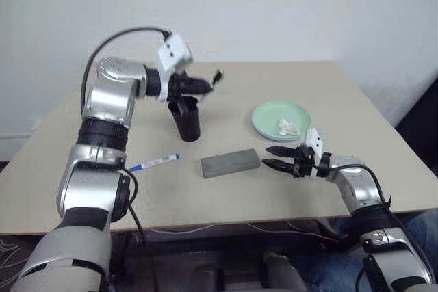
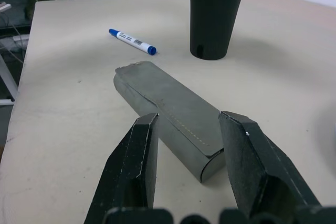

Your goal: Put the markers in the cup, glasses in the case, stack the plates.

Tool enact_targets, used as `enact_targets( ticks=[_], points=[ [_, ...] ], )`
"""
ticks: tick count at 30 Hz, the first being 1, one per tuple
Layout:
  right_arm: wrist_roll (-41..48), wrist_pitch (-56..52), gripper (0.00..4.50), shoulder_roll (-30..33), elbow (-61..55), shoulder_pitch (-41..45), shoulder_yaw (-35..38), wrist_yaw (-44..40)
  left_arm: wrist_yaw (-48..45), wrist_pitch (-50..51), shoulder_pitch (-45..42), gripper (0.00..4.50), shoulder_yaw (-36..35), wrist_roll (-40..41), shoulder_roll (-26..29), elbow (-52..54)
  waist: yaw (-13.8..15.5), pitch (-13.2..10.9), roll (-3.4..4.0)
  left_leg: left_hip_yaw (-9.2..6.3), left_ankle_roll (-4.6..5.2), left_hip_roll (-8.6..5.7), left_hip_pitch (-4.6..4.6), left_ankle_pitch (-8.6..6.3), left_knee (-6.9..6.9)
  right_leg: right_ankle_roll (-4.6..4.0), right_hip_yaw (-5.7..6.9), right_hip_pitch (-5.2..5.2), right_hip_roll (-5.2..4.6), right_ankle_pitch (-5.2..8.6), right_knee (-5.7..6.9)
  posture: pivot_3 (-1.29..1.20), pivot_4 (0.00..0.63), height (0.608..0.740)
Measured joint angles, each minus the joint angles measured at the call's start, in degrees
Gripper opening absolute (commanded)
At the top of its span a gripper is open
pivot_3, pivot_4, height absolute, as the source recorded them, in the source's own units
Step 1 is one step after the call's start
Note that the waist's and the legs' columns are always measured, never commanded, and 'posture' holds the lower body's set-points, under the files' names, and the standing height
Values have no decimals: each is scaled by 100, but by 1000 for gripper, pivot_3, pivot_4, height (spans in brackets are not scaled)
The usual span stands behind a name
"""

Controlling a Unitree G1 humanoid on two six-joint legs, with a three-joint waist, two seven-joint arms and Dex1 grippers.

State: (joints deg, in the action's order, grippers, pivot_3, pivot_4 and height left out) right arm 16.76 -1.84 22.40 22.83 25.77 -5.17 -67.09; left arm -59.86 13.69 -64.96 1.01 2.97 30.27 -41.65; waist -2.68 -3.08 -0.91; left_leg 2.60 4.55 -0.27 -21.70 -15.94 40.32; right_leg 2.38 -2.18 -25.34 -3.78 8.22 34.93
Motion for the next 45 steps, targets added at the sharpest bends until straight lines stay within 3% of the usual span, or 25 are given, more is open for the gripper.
enact_targets(
  ticks=[6, 14, 34, 42, 45],
  points=[
    [0, -1, 1965, 4, -55, -68, 1, 14, 1363, -1135, 26, 38, -490, 27, -206, -908, 11, 0, -1, 2, -3, -2, -3, -1, -7, 1, 3, -2, -1, -2, -2, 0, 0, 721],
    [0, -5, 1965, 47, -58, -69, -4, 14, 2241, -1969, 719, 38, -640, 28, -733, -1529, 12, 1, -6, 3, -3, -13, -10, 0, -2, 15, 4, -3, -14, -16, -8, 0, 0, 721],
    [-4, -15, 1965, 105, -58, -65, -36, 12, 2722, -2241, 942, 38, -719, 78, -873, -1725, 9, 1, -6, 2, -3, -12, -9, -1, -3, 15, 6, -2, -13, -16, -10, 0, 0, 721],
    [-5, -12, 1965, 96, -58, -21, -61, 12, 2759, -2216, 972, 2536, -719, 85, -873, -1718, 10, 2, -6, 2, -4, -12, -10, -2, -3, 16, 8, -1, -14, -16, -10, 0, 0, 721],
    [-5, -10, 1965, 96, -57, -6, -62, 12, 2757, -2190, 972, 2536, -719, 121, -873, -1715, 10, 2, -6, 1, -4, -12, -9, -2, -3, 15, 8, -2, -13, -16, -10, 0, 0, 721]
  ],
)
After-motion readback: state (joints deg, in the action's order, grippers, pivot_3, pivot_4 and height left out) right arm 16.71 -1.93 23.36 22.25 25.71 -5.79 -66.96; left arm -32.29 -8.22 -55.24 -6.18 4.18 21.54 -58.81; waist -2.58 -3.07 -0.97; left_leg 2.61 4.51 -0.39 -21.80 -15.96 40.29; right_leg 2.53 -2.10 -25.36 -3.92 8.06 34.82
